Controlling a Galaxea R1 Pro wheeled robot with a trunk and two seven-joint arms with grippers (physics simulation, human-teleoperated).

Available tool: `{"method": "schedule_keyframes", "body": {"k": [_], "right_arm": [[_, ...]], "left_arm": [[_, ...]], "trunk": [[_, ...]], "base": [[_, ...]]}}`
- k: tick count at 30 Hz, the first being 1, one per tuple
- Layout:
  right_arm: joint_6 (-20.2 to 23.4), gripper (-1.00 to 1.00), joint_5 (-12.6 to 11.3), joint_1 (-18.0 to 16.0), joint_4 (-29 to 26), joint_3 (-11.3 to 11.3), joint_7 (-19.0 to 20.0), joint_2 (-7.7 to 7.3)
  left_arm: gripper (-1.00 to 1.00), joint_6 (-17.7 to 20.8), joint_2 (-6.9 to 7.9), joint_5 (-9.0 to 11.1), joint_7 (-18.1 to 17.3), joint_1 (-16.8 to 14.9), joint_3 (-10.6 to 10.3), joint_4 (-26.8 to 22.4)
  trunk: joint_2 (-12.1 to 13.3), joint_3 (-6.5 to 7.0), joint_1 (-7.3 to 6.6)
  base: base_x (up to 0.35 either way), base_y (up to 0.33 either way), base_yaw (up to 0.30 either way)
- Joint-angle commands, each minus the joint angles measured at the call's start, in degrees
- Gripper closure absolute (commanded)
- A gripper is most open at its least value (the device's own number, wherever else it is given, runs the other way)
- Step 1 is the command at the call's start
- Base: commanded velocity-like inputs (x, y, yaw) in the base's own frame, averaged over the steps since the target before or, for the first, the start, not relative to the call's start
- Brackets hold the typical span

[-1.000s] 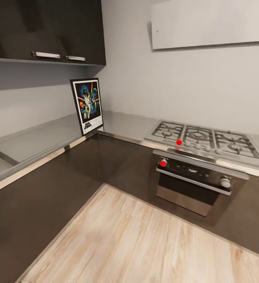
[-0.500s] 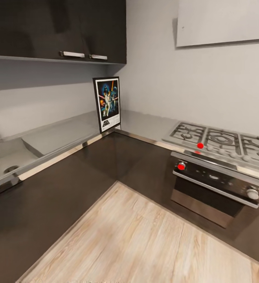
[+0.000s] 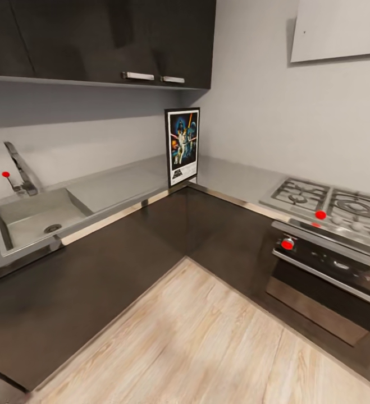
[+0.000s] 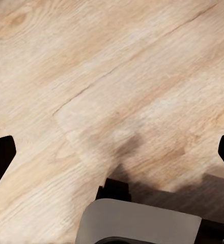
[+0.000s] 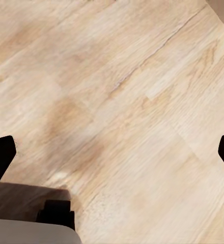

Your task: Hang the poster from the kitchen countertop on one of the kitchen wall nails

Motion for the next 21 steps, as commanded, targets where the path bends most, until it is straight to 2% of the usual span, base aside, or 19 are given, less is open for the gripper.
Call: {"method": "schedule_keyframes", "body": {"k": [1,12,21], "right_arm": [[-0.1,-1.00,0.6,0.0,0.0,0.1,-0.4,-0.01],[-0.1,-1.00,0.6,0.0,0.0,0.1,-0.4,-0.04],[-0.1,-1.00,0.6,0.0,0.0,0.1,-0.4,-0.04]], "left_arm": [[-1.00,-0.1,-0.02,0.2,0.0,0.0,0.1,0.0],[-1.00,-0.2,-0.02,1.4,0.0,0.0,0.1,0.0],[-1.00,-0.2,-0.02,1.7,0.0,0.0,0.1,0.0]], "trunk": [[0.0,-0.07,0.00],[0.0,-0.42,0.00],[0.0,-0.71,0.00]], "base": [[0.000,0.000,0.271],[0.000,0.000,0.271],[0.000,0.000,0.271]]}}
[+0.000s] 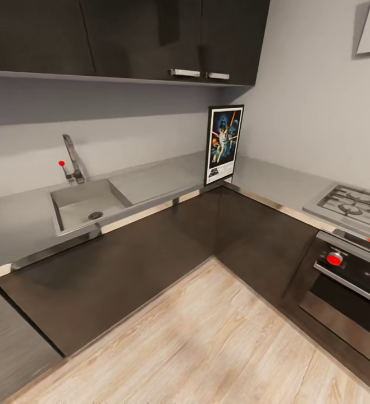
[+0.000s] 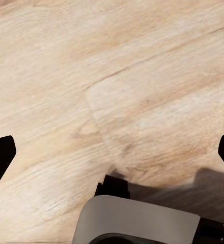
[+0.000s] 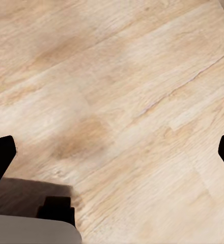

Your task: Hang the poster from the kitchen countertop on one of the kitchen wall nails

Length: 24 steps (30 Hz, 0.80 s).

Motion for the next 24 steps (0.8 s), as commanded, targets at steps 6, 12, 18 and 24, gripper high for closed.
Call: {"method": "schedule_keyframes", "body": {"k": [6,12,18,24], "right_arm": [[-0.1,-1.00,0.6,0.0,0.0,0.0,-0.4,-0.01],[-0.1,-1.00,0.6,0.0,0.0,0.1,-0.4,0.04],[-0.1,-1.00,0.4,0.0,0.0,-0.1,-0.3,-0.27],[-0.1,-1.00,0.3,0.0,-0.2,-0.2,-0.3,-0.39]], "left_arm": [[-1.00,-0.1,-0.02,0.4,0.0,0.0,0.1,0.0],[-1.00,-0.1,-0.02,0.4,0.0,0.0,0.1,0.0],[-1.00,0.0,-0.02,0.4,0.0,0.0,0.0,0.0],[-1.00,0.0,-0.02,0.4,0.0,0.0,0.0,0.0]], "trunk": [[0.0,-0.24,0.00],[0.0,-0.46,0.00],[0.0,-0.56,0.00],[0.0,-0.58,0.00]], "base": [[0.000,0.000,0.271],[0.000,0.000,0.269],[0.143,-0.063,0.100],[0.275,-0.134,0.016]]}}
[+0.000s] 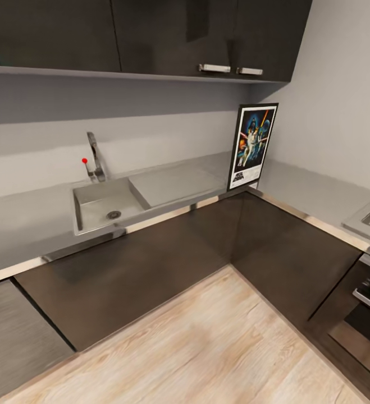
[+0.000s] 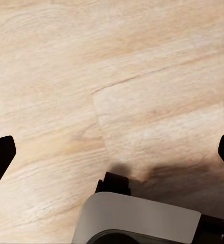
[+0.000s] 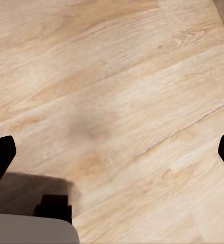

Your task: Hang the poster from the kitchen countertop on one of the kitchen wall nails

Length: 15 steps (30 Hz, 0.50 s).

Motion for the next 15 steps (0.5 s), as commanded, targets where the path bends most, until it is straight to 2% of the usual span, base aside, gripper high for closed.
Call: {"method": "schedule_keyframes", "body": {"k": [1,4,6,7,9,10,12,13,15], "right_arm": [[-0.1,-1.00,0.5,0.0,-0.1,0.0,-0.3,0.08],[-0.3,-1.00,0.3,-0.1,-0.7,0.0,-0.3,0.52],[-1.3,-1.00,0.3,-0.3,-2.9,0.0,-0.5,1.24],[-1.6,-1.00,0.4,-0.3,-15.5,0.4,-6.1,5.11],[-0.8,-1.00,0.6,-0.3,-18.4,0.5,-8.6,6.52],[0.3,-1.00,0.6,-0.4,-21.2,0.5,-10.8,7.75],[2.2,-1.00,0.7,-0.3,-25.4,1.0,-13.0,8.83],[2.9,-1.00,0.7,-0.4,-26.9,1.5,-13.5,9.05],[5.1,-1.00,0.6,-0.4,-31.2,3.9,-15.0,9.50]], "left_arm": [[-1.00,-0.1,-0.03,0.4,0.0,0.0,0.1,-0.1],[-1.00,-0.1,-0.03,0.4,0.0,0.0,0.1,-0.1],[-1.00,0.0,-0.03,0.4,0.0,0.0,0.3,-0.1],[-1.00,-0.1,-0.01,0.4,0.0,0.0,1.3,-0.1],[-1.00,-0.1,-0.01,0.4,0.0,0.0,1.4,-0.1],[-1.00,-0.1,-0.02,0.4,0.0,0.0,1.5,-0.1],[-1.00,-0.1,-0.02,0.4,0.0,0.0,1.6,-0.1],[-1.00,-0.1,-0.02,0.4,0.0,0.0,1.6,-0.1],[-1.00,-0.1,-0.02,0.4,0.0,0.0,1.6,-0.1]], "trunk": [[0.0,-0.04,0.03],[0.0,-0.04,0.03],[0.0,-0.04,0.03],[0.0,-0.04,0.03],[0.0,-0.04,0.03],[0.0,-0.04,0.03],[0.0,-0.04,0.03],[0.0,-0.04,0.03],[0.0,-0.04,0.03]], "base": [[0.300,-0.140,0.004],[0.309,-0.124,0.002],[0.318,-0.103,0.000],[0.319,-0.043,0.000],[0.282,-0.031,0.000],[0.173,-0.018,0.000],[0.113,-0.012,0.000],[0.071,-0.007,0.000],[0.041,-0.004,0.000]]}}
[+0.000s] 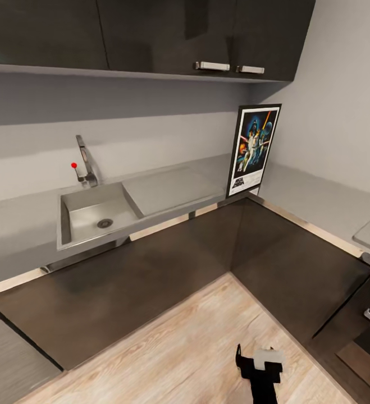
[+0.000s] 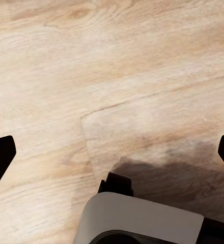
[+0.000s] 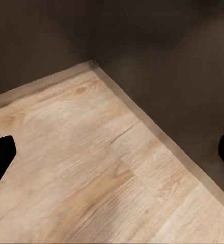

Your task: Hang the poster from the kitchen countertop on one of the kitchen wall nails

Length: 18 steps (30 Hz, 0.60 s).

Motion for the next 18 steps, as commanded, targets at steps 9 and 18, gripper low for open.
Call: {"method": "schedule_keyframes", "body": {"k": [9,18], "right_arm": [[14.8,-1.00,-0.1,-1.1,-17.5,14.2,-18.7,1.02],[33.8,-1.00,-8.6,-19.9,-24.9,26.0,-35.0,3.69]], "left_arm": [[-1.00,-0.1,-0.03,0.3,0.0,0.0,0.1,0.0],[-1.00,0.0,-0.03,0.3,0.0,0.0,0.1,0.1]], "trunk": [[0.0,-0.04,0.00],[0.0,-0.04,0.00]], "base": [[0.012,-0.001,0.000],[0.001,0.000,0.000]]}}
